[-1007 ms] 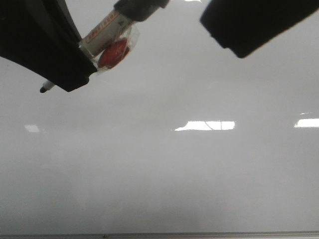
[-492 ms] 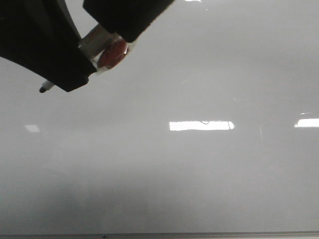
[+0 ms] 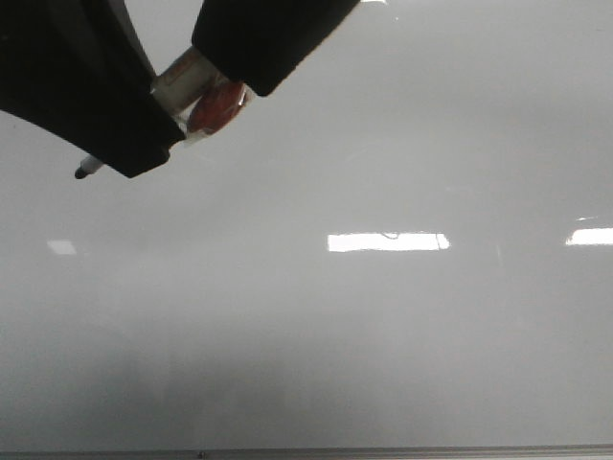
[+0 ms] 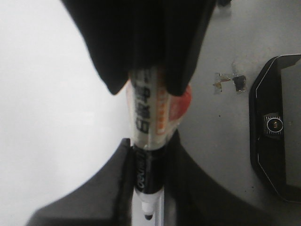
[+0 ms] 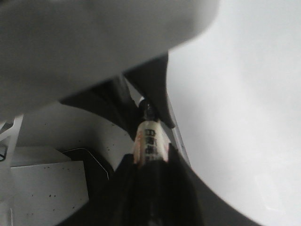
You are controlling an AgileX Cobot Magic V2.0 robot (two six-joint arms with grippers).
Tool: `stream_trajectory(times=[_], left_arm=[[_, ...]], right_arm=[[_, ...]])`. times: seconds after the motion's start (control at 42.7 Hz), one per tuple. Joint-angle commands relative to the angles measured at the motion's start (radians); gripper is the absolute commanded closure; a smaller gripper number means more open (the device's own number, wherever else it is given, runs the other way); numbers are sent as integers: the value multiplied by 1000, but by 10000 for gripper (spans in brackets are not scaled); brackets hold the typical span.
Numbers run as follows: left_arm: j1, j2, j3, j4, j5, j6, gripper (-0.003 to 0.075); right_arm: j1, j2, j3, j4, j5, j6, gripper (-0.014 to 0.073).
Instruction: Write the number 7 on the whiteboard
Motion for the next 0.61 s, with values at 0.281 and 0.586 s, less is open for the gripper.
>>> stream_trajectory(times=[0.281,0.586], left_arm=[[-4,-28,-32,-16,-113,-72,317],[-4,-30,-32,-15,-94,-93,66]], right_arm=[[-36,-36,-27,30,15,-15,653],[-347,-125,71,32,-91,-12,653]])
